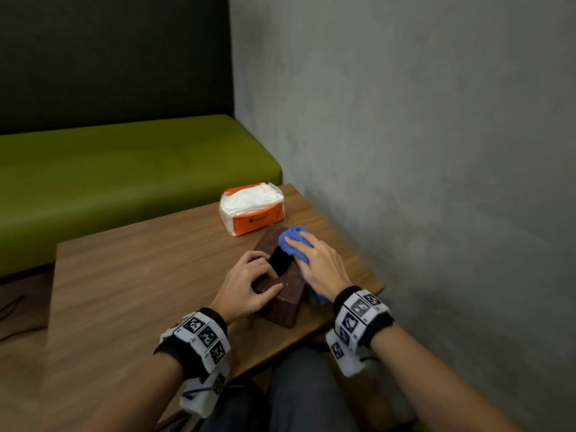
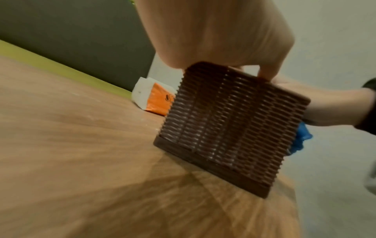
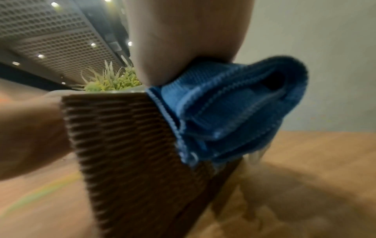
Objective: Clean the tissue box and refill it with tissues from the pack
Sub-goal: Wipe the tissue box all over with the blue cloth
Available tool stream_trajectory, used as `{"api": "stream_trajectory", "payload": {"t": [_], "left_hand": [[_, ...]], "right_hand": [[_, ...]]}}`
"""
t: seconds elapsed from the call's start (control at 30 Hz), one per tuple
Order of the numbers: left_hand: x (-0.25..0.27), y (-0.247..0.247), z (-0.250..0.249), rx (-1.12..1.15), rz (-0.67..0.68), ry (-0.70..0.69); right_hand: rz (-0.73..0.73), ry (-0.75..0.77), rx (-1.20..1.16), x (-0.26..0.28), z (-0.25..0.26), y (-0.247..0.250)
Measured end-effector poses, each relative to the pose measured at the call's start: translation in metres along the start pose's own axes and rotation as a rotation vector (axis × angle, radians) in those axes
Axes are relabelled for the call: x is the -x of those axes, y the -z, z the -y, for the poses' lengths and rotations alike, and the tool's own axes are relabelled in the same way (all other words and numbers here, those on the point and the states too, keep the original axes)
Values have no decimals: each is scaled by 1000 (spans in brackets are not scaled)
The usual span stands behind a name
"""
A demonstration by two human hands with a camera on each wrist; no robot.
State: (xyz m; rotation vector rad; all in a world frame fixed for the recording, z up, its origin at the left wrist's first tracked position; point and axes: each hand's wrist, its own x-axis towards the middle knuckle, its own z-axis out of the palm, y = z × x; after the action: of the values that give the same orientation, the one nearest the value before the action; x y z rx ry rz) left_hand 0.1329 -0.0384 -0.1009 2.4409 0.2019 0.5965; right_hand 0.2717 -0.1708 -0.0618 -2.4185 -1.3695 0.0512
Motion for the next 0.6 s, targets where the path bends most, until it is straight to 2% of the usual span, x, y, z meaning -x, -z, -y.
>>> {"api": "stream_trajectory", "payload": {"t": [0.07,0.17,0.23,0.33,0.43,0.53,0.6], "left_hand": [[-5,8,7,0,-6,8],[-8,15,11,-4,65,6],[-9,15,10,8,75,6],[-10,18,10,20,75,7],[-10,23,12,12,105,6],[-15,31,2,-72,212,64],[-21,30,-15,-240,307,131]], "right_hand": [[-9,99,-45,6,16,-5],[61,261,-95,38,22,-13],[35,243,-60,28,9,-7],[-3,129,-28,9,1,-3],[42,217,-114,34,23,-11],[51,266,-118,46,14,-7],[20,234,-119,36,8,-5]]}}
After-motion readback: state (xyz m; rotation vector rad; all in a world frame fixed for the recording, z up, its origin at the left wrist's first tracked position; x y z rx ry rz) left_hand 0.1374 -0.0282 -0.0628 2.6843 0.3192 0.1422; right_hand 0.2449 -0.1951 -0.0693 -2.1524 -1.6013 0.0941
